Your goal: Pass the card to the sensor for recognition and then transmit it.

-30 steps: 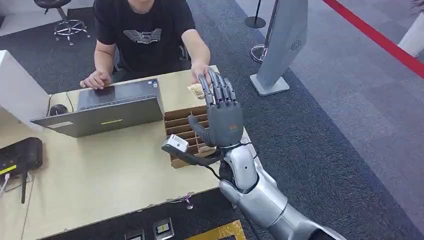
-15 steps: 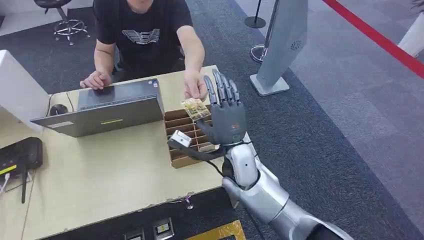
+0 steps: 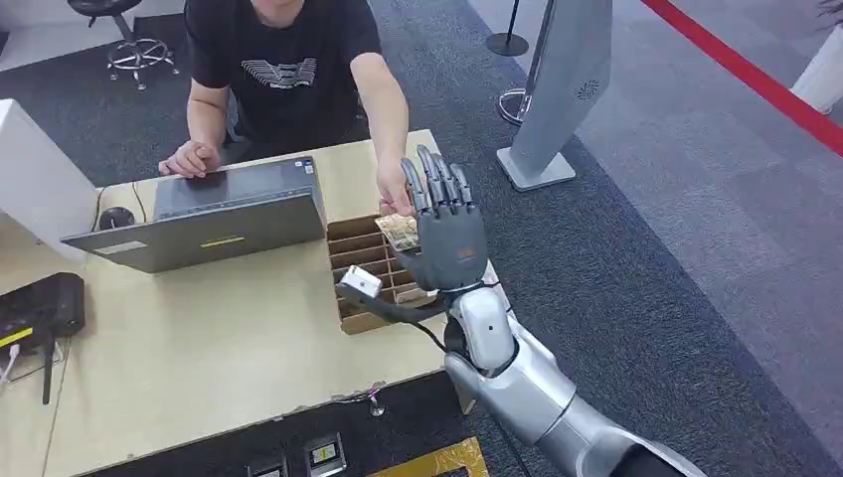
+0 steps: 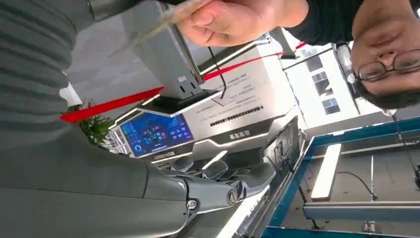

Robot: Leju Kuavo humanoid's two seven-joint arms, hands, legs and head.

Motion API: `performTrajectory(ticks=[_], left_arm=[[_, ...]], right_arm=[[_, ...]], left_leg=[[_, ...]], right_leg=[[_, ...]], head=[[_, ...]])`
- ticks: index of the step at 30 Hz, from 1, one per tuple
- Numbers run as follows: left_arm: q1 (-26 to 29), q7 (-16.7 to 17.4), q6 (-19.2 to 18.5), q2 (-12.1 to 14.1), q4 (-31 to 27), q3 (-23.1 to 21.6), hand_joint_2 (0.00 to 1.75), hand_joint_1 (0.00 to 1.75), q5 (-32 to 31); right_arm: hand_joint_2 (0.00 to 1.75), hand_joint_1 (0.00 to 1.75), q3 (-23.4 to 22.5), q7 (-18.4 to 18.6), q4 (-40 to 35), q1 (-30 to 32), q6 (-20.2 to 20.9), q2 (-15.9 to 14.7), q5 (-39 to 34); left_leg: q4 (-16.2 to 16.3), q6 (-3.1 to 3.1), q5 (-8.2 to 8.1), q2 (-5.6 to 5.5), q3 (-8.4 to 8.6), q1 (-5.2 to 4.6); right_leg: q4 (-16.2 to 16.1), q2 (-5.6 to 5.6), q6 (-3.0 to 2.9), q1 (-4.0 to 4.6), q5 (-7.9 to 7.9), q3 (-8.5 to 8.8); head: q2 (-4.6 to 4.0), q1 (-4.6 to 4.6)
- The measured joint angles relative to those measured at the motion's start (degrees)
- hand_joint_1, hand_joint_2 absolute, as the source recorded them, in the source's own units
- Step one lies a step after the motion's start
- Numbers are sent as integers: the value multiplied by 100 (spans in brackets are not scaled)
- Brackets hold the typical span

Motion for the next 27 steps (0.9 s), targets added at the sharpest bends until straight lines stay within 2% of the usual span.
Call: performTrajectory(ticks=[5,27], left_arm=[[-4,0,2,0,0,-50,0,0,28],[-24,18,31,4,0,-155,0,0,90]], right_arm=[[175,175,0,-94,9,0,0,0,-24],[175,175,-7,-89,85,46,-2,-22,-4]], left_leg=[[0,0,0,0,0,0],[0,0,0,0,1,0]], right_leg=[[0,0,0,0,0,0],[0,1,0,0,0,-1]], head=[[0,0],[0,0]])
